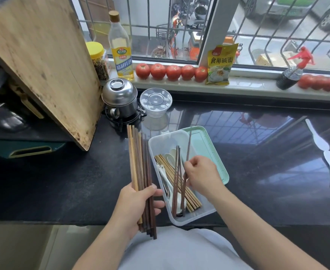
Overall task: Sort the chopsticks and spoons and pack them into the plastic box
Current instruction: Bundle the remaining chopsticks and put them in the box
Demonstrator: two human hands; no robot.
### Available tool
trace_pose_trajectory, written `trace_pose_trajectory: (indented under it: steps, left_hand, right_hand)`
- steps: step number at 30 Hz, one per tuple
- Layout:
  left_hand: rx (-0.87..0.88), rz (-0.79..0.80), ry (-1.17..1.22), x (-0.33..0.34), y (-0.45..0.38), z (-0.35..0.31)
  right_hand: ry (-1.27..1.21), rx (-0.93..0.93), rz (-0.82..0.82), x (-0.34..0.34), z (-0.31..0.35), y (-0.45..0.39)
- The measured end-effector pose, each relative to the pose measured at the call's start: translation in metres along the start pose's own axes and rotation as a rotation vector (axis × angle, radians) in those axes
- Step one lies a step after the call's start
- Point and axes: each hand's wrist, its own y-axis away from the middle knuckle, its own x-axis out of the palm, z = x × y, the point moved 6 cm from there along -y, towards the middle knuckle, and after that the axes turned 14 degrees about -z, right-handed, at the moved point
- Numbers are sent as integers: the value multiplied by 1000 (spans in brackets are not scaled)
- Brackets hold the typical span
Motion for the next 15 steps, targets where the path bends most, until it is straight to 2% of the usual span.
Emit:
trace_pose_trajectory:
  steps: [3, 8, 11, 13, 15]
  left_hand:
    - [-5, -62, 28, -8, -3, 3]
    - [8, -64, 42, -9, -3, 0]
    - [8, -49, 40, -11, 0, -1]
    - [13, -12, 28, -10, 2, -2]
    - [30, 48, -12, -3, 6, -3]
  right_hand:
    - [332, -70, 133, 32, -17, -8]
    - [379, -52, 116, 54, -23, -17]
    - [404, -142, 67, 41, -16, -2]
    - [250, -164, 95, 29, -6, 16]
    - [-66, -34, 265, 27, 4, 38]
